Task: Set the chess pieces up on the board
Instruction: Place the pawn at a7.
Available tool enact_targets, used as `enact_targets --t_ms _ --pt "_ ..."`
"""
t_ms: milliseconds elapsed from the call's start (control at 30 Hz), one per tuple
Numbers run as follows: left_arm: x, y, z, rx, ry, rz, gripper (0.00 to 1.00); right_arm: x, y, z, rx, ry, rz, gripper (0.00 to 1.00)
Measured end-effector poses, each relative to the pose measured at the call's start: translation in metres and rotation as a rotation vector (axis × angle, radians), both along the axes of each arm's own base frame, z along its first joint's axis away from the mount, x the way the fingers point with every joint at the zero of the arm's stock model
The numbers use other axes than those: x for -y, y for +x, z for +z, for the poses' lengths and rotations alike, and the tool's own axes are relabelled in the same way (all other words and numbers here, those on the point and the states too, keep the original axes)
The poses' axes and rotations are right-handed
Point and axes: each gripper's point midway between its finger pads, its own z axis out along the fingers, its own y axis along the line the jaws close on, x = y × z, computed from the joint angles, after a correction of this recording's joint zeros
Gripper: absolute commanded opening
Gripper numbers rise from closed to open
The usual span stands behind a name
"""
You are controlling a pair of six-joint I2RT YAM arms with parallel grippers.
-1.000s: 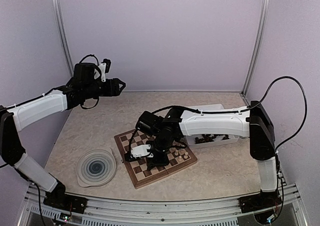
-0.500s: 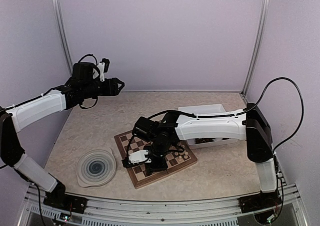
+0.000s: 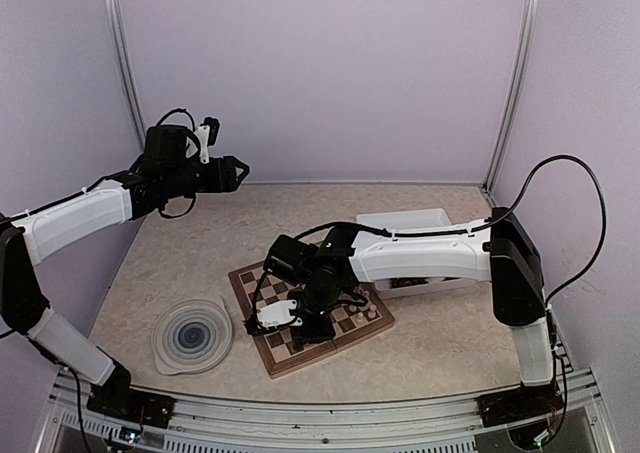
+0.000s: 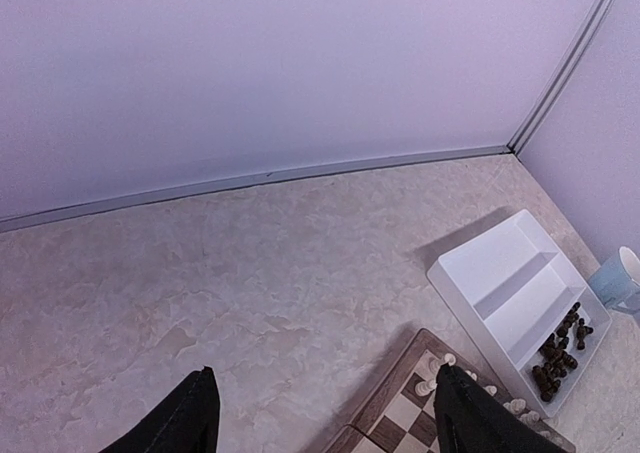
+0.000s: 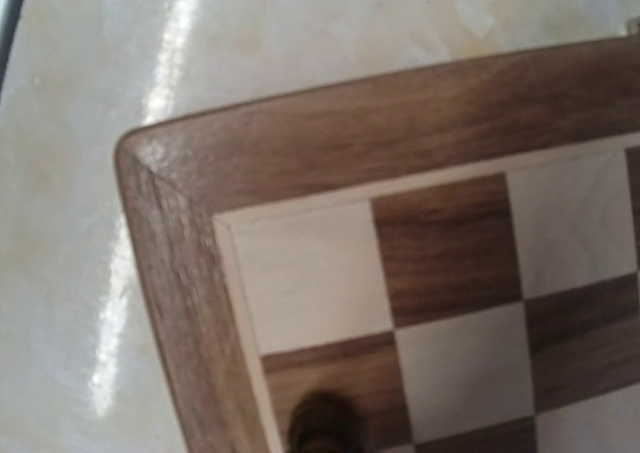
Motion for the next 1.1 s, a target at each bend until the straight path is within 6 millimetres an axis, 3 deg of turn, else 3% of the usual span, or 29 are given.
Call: enact_targets --t_ms 400,767,967,1100 --pt "-0.0011 0.0002 -0.0004 -0.002 0.000 0.001 0.74 -0.0012 -0.0023 -0.0033 -0.002 -0.004 0.003 0.02" --pt "-0.0010 0.0001 -0.0005 -0.003 0.000 0.000 0.74 -0.0036 -0.0012 -0.0034 -0.003 0.003 -0.013 0.14" --pt "-0.0009 0.0000 -0.0005 -0.003 -0.001 -0.001 0.74 -0.0040 -0.0022 -0.0028 -0.010 0.005 -0.015 0.31" --pt "-0.0003 -0.0003 -0.0005 -0.004 -0.002 -0.005 0.74 -0.0036 -0.0045 -0.0002 -0.034 0.011 -0.013 0.35"
